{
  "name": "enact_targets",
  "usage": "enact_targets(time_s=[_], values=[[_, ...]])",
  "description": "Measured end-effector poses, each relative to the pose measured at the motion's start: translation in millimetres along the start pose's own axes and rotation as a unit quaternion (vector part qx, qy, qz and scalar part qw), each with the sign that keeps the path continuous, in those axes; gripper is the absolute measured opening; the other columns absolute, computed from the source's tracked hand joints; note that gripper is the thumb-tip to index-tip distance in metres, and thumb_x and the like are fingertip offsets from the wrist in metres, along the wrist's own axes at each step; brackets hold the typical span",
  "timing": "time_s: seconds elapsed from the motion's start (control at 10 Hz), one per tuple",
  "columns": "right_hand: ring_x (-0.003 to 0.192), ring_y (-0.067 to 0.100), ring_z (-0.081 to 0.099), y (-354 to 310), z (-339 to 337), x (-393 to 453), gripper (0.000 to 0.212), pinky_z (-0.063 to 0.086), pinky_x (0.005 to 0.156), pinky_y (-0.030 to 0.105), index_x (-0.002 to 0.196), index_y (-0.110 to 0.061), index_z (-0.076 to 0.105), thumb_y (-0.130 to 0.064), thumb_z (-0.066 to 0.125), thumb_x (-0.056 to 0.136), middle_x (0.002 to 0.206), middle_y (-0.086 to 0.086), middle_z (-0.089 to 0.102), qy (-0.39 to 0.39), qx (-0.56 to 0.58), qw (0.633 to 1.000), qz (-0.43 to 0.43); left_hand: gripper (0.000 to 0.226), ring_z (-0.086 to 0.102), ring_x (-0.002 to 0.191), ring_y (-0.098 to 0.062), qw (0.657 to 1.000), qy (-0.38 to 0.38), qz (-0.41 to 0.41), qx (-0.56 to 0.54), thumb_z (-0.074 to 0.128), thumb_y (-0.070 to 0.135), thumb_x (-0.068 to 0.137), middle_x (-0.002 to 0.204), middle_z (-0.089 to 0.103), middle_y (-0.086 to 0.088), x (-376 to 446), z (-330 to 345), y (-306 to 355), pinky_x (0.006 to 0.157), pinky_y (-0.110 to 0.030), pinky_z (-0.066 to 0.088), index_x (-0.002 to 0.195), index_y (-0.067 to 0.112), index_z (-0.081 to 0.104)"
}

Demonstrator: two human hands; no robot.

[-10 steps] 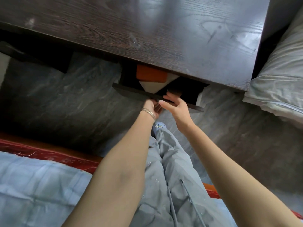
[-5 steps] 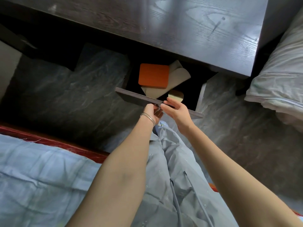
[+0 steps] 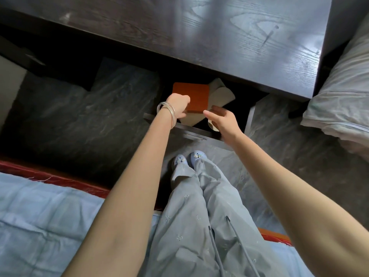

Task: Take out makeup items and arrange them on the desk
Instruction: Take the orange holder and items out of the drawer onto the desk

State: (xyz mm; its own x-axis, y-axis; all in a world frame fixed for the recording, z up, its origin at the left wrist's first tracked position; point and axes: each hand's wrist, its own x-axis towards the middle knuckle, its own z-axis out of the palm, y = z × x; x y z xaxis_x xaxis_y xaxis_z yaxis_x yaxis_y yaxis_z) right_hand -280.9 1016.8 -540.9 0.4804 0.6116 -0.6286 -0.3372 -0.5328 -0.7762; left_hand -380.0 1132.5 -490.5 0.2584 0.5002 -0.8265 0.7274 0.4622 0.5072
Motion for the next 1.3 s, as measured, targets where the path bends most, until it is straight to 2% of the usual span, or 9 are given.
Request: enact_targets(time_s=[0.1, 0.2, 0.3, 0.4, 0.5, 0.8, 0.9, 1.0, 1.3], values=[[0.069, 0.007, 0.056, -1, 5, 21, 0.020, 0.043, 0.067, 0.022, 0.090, -0.014, 0.060, -0.025, 0.074, 0.079, 0.081, -0.002, 0.061, 0.003, -0.015, 0.999, 0.035, 0.023, 0.053, 0.093, -0.025, 0.997, 0.072, 0.013, 0.019, 0.043, 0.013, 0.094, 0.100, 0.055, -0.007, 30, -2, -2, 0.074, -0.029, 0.042, 0.114, 0.004, 0.050], [0.075, 0.005, 0.061, -1, 12, 42, 0.057, 0.047, 0.070, 0.024, 0.123, -0.009, 0.052, -0.028, 0.077, 0.076, 0.111, 0.006, 0.063, 0.001, -0.006, 0.998, 0.058, 0.039, 0.049, 0.114, -0.024, 0.998, 0.064, -0.027, -0.007, 0.040, 0.010, 0.097, 0.121, 0.052, -0.014, 74, 1, -12, 0.085, -0.028, 0.038, 0.135, 0.000, 0.038], [0.109, 0.018, 0.057, -4, 20, 62, 0.060, 0.043, 0.096, 0.028, 0.131, -0.005, 0.046, -0.022, 0.073, 0.080, 0.119, 0.004, 0.060, -0.001, -0.020, 0.997, 0.069, 0.020, 0.041, 0.090, -0.015, 0.995, 0.074, -0.057, 0.026, 0.044, 0.017, 0.097, 0.072, 0.037, -0.001, 92, 3, -16, 0.058, -0.019, 0.036, 0.108, 0.001, 0.049], [0.116, 0.024, 0.057, -1, 27, 77, 0.064, 0.041, 0.105, 0.039, 0.128, -0.008, 0.052, -0.029, 0.078, 0.073, 0.123, 0.006, 0.063, -0.020, -0.042, 0.996, 0.074, 0.029, 0.053, 0.084, -0.015, 0.996, 0.028, -0.088, 0.017, 0.035, 0.015, 0.101, 0.089, 0.053, -0.006, 98, 9, -14, 0.065, -0.013, 0.041, 0.089, -0.007, 0.050], [0.115, 0.025, 0.058, 10, 27, 90, 0.075, 0.041, 0.106, 0.043, 0.129, -0.009, 0.051, -0.032, 0.081, 0.065, 0.124, 0.008, 0.063, -0.017, -0.042, 0.996, 0.071, 0.041, 0.040, 0.132, -0.026, 0.997, 0.030, -0.074, -0.011, 0.038, 0.015, 0.100, 0.145, 0.039, -0.015, 102, 19, -15, 0.104, -0.026, 0.031, 0.136, -0.006, 0.035], [0.115, 0.030, 0.055, -8, 26, 87, 0.071, 0.049, 0.096, 0.043, 0.130, -0.012, 0.043, -0.038, 0.077, 0.073, 0.130, 0.012, 0.050, 0.118, -0.129, 0.982, 0.070, 0.058, 0.058, 0.110, -0.031, 0.987, 0.085, -0.084, -0.107, 0.065, 0.032, 0.085, 0.123, 0.057, -0.018, 93, 18, -19, 0.095, -0.037, 0.050, 0.128, -0.002, 0.046], [0.109, 0.034, 0.056, -16, 20, 75, 0.071, 0.057, 0.077, 0.042, 0.133, -0.010, 0.040, -0.036, 0.075, 0.076, 0.135, 0.015, 0.042, 0.130, -0.137, 0.977, 0.101, 0.071, 0.059, 0.093, -0.027, 0.983, 0.089, -0.082, -0.136, 0.073, 0.035, 0.078, 0.116, 0.054, -0.017, 80, 11, -16, 0.088, -0.041, 0.055, 0.130, -0.002, 0.040], [0.092, 0.033, 0.060, -21, 16, 53, 0.074, 0.052, 0.044, 0.025, 0.127, -0.005, 0.044, -0.035, 0.077, 0.068, 0.129, 0.019, 0.050, 0.114, -0.049, 0.986, 0.107, 0.075, 0.054, 0.101, -0.026, 0.982, 0.073, -0.045, -0.169, 0.074, 0.030, 0.077, 0.127, 0.043, -0.019, 57, 5, -13, 0.082, -0.038, 0.056, 0.129, -0.003, 0.031], [0.097, 0.022, 0.058, -45, 16, -25, 0.047, 0.053, 0.061, 0.026, 0.113, -0.008, 0.037, -0.025, 0.070, 0.083, 0.114, 0.011, 0.051, 0.079, -0.030, 0.996, 0.032, 0.073, 0.047, 0.122, -0.026, 0.987, 0.015, 0.030, -0.156, 0.070, 0.027, 0.082, 0.138, 0.038, -0.014, -22, -20, -15, 0.073, -0.029, 0.053, 0.136, 0.008, 0.024]])
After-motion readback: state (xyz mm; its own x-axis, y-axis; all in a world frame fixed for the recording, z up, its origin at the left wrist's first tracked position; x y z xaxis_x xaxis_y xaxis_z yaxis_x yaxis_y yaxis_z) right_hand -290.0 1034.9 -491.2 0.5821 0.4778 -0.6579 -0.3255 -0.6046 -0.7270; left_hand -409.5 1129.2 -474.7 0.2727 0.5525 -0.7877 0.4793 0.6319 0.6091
